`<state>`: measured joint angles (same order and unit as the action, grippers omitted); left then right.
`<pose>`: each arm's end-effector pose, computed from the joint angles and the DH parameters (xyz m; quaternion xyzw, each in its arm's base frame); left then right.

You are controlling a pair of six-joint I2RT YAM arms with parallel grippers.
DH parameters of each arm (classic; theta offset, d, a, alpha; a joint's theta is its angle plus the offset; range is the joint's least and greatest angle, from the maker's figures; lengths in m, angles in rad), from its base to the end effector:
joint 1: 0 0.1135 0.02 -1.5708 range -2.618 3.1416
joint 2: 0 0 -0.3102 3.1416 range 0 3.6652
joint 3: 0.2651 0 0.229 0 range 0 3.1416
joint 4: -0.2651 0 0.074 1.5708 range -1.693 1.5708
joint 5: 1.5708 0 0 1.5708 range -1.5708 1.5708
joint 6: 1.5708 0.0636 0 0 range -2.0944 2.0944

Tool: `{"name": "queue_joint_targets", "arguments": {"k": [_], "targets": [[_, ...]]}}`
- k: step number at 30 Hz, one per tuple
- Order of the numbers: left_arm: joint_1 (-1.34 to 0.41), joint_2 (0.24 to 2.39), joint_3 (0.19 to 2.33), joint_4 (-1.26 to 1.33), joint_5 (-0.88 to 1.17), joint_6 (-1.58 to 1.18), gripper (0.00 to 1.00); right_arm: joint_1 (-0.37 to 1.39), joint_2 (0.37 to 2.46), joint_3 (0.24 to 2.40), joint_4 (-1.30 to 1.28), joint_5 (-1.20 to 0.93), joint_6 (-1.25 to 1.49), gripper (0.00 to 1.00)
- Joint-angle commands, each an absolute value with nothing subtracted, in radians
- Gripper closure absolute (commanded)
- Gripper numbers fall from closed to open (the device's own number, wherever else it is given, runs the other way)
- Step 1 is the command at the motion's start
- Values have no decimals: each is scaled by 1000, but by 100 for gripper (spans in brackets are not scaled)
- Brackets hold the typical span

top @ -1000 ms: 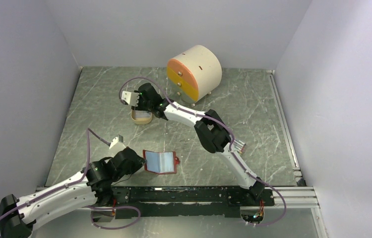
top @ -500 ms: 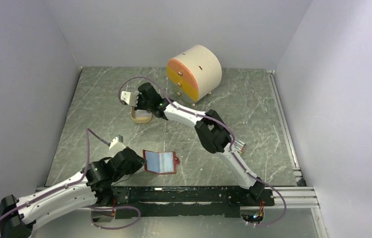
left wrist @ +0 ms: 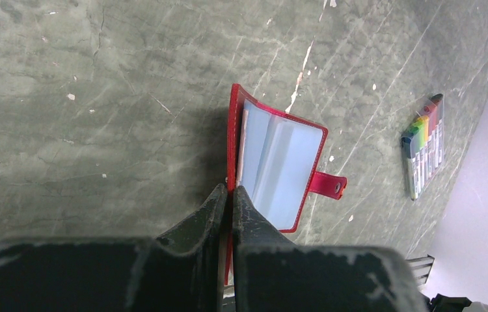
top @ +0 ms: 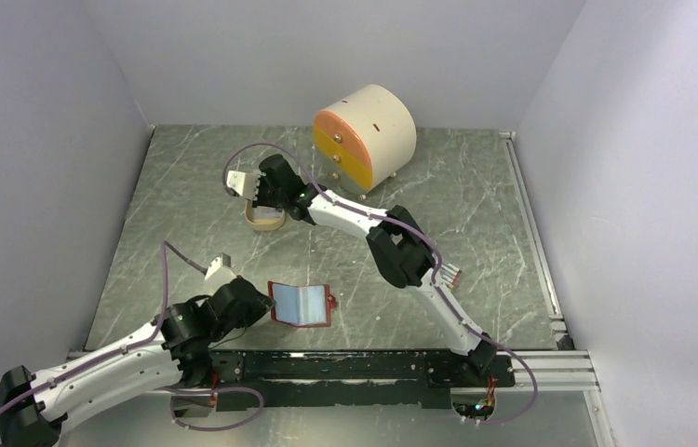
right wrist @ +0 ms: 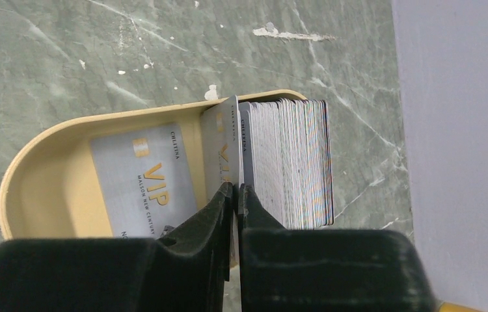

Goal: Put the credit cards into the card holder
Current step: Pick up the credit card from the storage box.

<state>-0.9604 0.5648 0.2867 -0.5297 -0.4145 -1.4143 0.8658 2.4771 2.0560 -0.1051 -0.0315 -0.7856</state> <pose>0.0659 -0.0495 0.1810 -0.2790 0.8677 -0.2664 0.3134 0.3934 0.4654 0.2001 -0.6423 0.5818 0.0336 0.4979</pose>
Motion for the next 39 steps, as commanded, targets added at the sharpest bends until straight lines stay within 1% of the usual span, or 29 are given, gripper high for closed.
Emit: {"name": "queue_joint_targets", "arguments": {"k": [1, 10, 14, 22, 30, 32, 39], "targets": [[-966, 566, 278, -528, -414, -1417, 91, 857, 2428, 2073, -112, -15, -781, 96], [-967, 565, 273, -518, -407, -1417, 91, 848, 2419, 2066, -87, 1, -777, 92], [-966, 567, 274, -513, -405, -1416, 91, 844, 2430, 2083, -83, 15, -775, 87], [-966, 574, 271, -509, -403, -1420, 91, 841, 2415, 2080, -82, -1, -761, 90], [-966, 592, 272, -490, -399, -1413, 91, 837, 2361, 2053, -101, -56, -755, 97], [-966, 594, 277, -495, -399, -1413, 91, 836, 2363, 2067, -120, -72, -753, 100], [-966, 572, 283, -511, -408, -1413, 91, 836, 2347, 2083, -155, -126, -725, 100]]}}
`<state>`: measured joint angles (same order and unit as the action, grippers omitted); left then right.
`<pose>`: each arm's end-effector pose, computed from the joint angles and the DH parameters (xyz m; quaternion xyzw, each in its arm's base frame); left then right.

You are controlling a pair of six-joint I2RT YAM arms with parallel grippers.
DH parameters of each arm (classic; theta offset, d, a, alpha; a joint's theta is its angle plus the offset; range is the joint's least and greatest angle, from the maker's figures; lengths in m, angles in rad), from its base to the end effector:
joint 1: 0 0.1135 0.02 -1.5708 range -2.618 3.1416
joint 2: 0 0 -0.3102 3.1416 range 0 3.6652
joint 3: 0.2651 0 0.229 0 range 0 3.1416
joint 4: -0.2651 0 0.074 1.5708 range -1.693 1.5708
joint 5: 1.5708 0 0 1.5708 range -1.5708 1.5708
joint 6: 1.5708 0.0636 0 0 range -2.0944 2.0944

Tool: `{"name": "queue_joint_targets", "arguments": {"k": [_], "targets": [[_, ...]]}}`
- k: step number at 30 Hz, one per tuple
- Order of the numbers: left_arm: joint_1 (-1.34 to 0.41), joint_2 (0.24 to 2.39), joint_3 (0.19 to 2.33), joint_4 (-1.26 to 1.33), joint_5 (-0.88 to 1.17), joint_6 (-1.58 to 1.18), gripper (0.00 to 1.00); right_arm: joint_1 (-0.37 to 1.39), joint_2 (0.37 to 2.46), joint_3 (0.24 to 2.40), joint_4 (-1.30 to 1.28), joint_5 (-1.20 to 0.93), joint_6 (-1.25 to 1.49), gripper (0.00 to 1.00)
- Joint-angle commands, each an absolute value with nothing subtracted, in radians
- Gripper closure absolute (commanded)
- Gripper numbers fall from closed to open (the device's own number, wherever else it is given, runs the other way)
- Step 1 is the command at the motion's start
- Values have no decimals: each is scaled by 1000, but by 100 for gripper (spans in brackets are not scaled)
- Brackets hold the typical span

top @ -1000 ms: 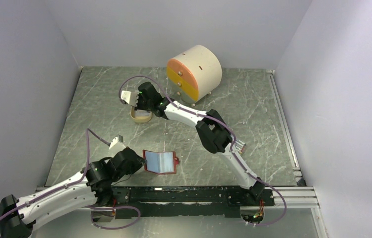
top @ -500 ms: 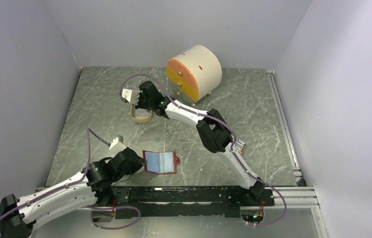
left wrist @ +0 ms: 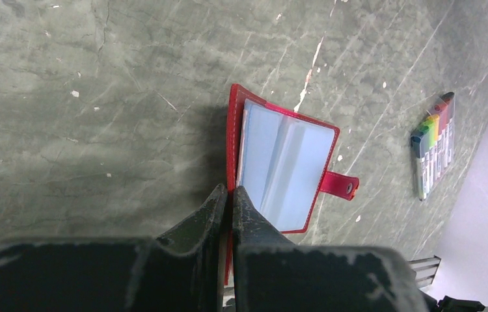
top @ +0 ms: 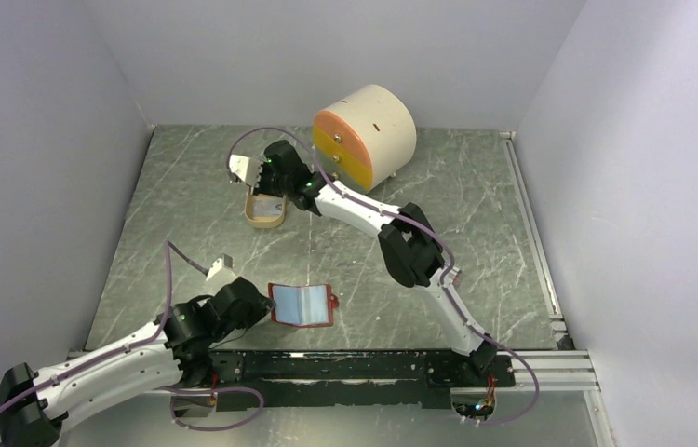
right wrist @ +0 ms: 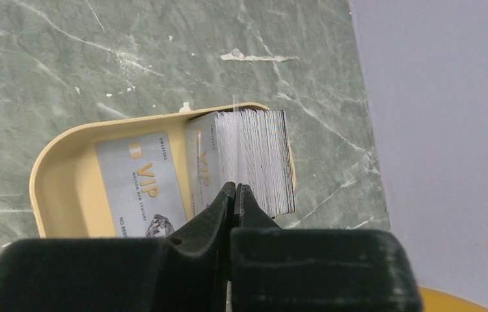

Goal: Put the credit cards into the card holder
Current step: Pick up the credit card from the storage box.

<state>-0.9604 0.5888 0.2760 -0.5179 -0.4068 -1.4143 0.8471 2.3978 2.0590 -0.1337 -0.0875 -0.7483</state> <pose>0.0665 -0.0512 0.1771 -0.2766 0.8732 -0.2580 0.3072 0.3924 0.4525 0.2442 -0.6259 0.5788 0.0630 0.5190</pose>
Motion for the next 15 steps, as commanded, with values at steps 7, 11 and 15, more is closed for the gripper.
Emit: {"name": "queue_joint_targets", "arguments": {"k": [7, 11, 15], "targets": [[-967, 594, 301, -523, -425, -1409, 91, 836, 2210, 1957, -125, -169, -584, 100], [-966, 619, 289, -517, -425, -1428, 91, 835, 2087, 1806, -61, -237, -436, 100], [-966, 625, 271, -504, -427, -1435, 91, 837, 1969, 1646, -5, -274, -226, 100]]}}
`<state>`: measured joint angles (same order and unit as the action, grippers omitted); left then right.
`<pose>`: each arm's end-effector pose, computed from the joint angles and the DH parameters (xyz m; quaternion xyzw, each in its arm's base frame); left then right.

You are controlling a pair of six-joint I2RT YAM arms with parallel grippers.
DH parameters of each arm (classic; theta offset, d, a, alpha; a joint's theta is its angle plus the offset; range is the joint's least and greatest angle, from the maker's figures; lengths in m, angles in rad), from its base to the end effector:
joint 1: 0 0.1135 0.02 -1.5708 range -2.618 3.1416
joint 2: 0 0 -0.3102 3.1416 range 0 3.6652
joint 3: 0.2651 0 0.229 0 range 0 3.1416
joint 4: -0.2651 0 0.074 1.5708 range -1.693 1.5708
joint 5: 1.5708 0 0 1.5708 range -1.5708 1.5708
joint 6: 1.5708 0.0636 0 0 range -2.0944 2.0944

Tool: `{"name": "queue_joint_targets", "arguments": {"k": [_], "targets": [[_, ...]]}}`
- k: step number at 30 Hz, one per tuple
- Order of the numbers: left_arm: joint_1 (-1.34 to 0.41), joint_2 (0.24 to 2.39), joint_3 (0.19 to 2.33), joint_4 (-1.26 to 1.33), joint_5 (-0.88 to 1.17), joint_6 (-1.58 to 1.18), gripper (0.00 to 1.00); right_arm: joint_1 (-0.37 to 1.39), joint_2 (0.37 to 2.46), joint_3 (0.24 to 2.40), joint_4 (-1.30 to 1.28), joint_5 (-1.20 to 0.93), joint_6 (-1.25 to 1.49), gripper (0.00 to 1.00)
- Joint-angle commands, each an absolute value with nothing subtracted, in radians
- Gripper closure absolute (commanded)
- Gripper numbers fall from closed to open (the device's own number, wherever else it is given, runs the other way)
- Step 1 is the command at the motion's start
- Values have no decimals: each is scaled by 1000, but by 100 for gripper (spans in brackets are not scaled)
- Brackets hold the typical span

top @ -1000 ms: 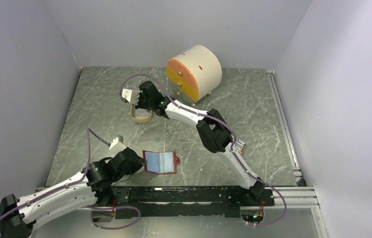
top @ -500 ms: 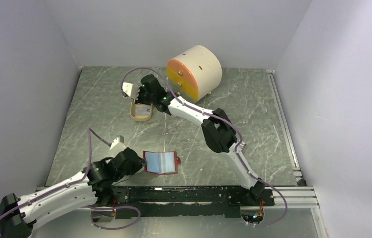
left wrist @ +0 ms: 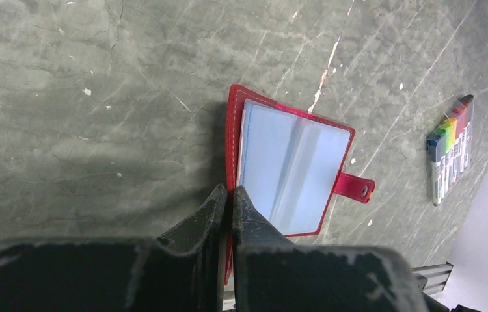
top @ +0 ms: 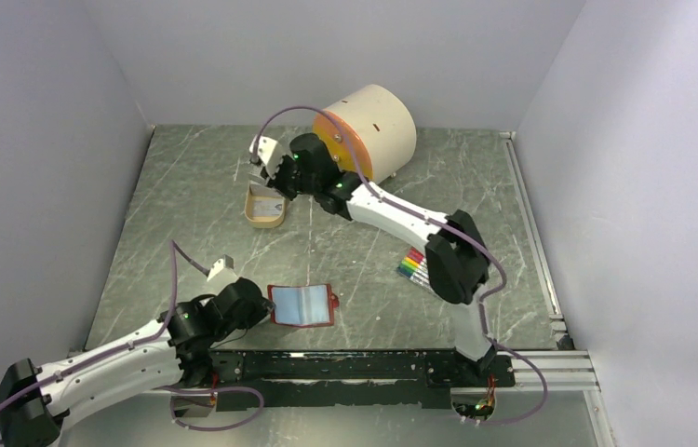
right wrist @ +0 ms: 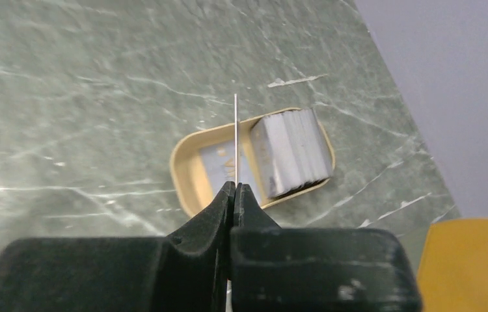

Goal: Put the credit cards into the card holder
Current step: Pick up the credit card from the storage box, then insert the credit card into the card holder.

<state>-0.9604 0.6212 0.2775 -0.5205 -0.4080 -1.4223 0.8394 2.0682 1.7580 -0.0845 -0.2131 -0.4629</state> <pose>0.0677 -0.0527 0.1754 -0.2785 0.8783 -0.2443 0.3021 0.3390 0.3978 0.3234 -0.5484 0.6223 0.1901 0.5253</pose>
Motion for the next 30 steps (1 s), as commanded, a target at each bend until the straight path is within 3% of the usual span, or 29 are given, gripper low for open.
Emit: {"name": "queue_joint_targets", "arguments": {"k": [1, 11, 18, 22, 30], "targets": [[-966, 627, 269, -500, -430, -1436, 91, 836, 1919, 1586, 5, -276, -159, 100], [-967, 710, 231, -429, -411, -1446, 91, 845, 1550, 1058, 161, -270, 451, 100], [-966, 764, 245, -411, -410, -1429, 91, 851, 1384, 650, 422, -327, 784, 100], [-966, 767, 234, -392, -402, -1438, 91, 868, 1344, 501, 532, -319, 919, 100], [-966, 794, 249, -377, -395, -1428, 91, 931, 1338, 423, 511, -165, 985, 100]]}}
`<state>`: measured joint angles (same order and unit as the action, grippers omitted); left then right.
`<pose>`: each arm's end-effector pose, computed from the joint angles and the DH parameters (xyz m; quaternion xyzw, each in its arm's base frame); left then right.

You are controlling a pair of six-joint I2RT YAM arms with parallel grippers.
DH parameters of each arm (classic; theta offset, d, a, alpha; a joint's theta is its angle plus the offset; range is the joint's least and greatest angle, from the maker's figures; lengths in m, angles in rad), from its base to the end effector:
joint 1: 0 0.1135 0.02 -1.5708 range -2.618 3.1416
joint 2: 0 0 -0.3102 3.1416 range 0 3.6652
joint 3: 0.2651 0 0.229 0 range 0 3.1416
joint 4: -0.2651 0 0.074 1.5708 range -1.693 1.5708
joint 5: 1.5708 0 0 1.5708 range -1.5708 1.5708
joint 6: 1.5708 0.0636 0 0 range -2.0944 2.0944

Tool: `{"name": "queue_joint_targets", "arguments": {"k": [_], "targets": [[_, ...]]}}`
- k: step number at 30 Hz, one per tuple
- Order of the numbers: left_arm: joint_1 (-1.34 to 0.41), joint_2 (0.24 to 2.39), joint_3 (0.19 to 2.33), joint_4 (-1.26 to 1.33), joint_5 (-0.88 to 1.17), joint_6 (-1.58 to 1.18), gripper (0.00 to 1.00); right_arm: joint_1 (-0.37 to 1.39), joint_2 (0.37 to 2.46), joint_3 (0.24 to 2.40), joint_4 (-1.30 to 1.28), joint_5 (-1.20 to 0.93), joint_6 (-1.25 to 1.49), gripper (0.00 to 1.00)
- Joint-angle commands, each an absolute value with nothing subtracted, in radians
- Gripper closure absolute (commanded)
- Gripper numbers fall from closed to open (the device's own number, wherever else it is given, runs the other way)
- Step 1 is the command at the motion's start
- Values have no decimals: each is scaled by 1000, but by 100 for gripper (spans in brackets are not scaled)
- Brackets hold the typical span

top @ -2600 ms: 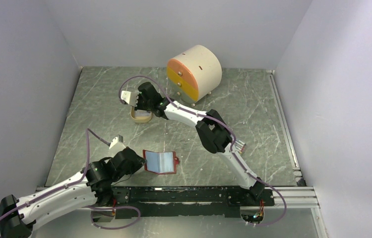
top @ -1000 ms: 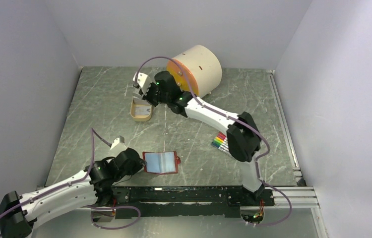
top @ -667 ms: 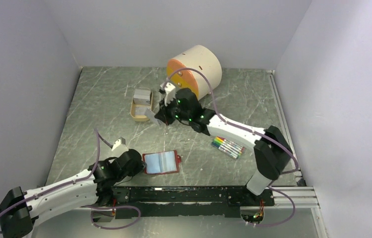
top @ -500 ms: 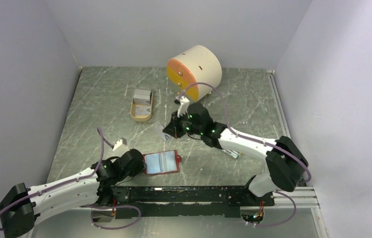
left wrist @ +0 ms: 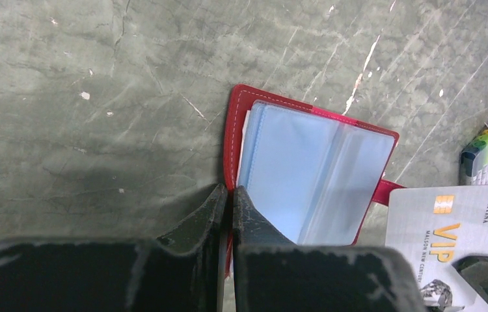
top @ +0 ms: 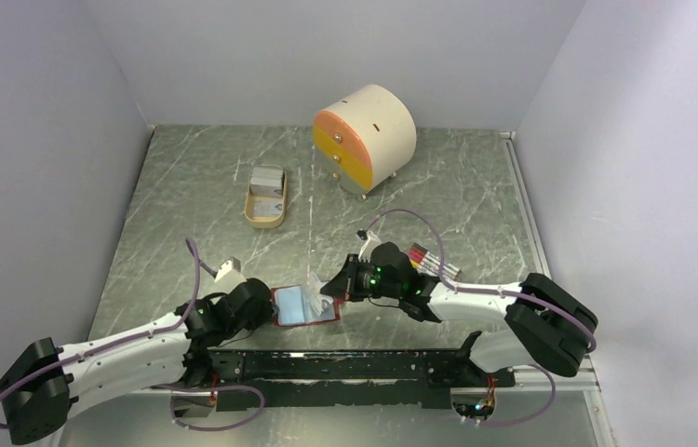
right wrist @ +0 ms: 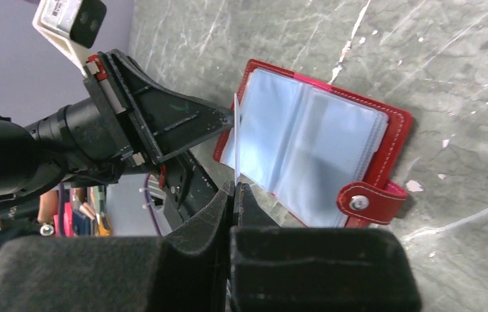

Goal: Put the credit cards into the card holder
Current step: Insert the credit card into the card holder.

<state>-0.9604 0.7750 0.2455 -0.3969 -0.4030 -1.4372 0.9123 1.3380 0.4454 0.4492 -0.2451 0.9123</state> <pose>0.0772 -0.0668 0.1648 -0.2810 0.8881 -0.2200 0.2896 0.1447 0.2122 0.2227 -0.0653 0.8389 0.4827 0.2428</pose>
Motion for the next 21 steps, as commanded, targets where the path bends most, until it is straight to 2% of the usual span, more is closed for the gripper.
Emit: {"name": "queue_joint_targets", "arguments": {"k": [1, 21], "targets": [[-967, 796, 251, -377, -393, -1425, 91, 931, 1348, 413, 526, -158, 991, 100], [-967, 802, 255, -357, -381, -1411, 91, 931, 1542, 386, 686, -156, 995, 100]]}}
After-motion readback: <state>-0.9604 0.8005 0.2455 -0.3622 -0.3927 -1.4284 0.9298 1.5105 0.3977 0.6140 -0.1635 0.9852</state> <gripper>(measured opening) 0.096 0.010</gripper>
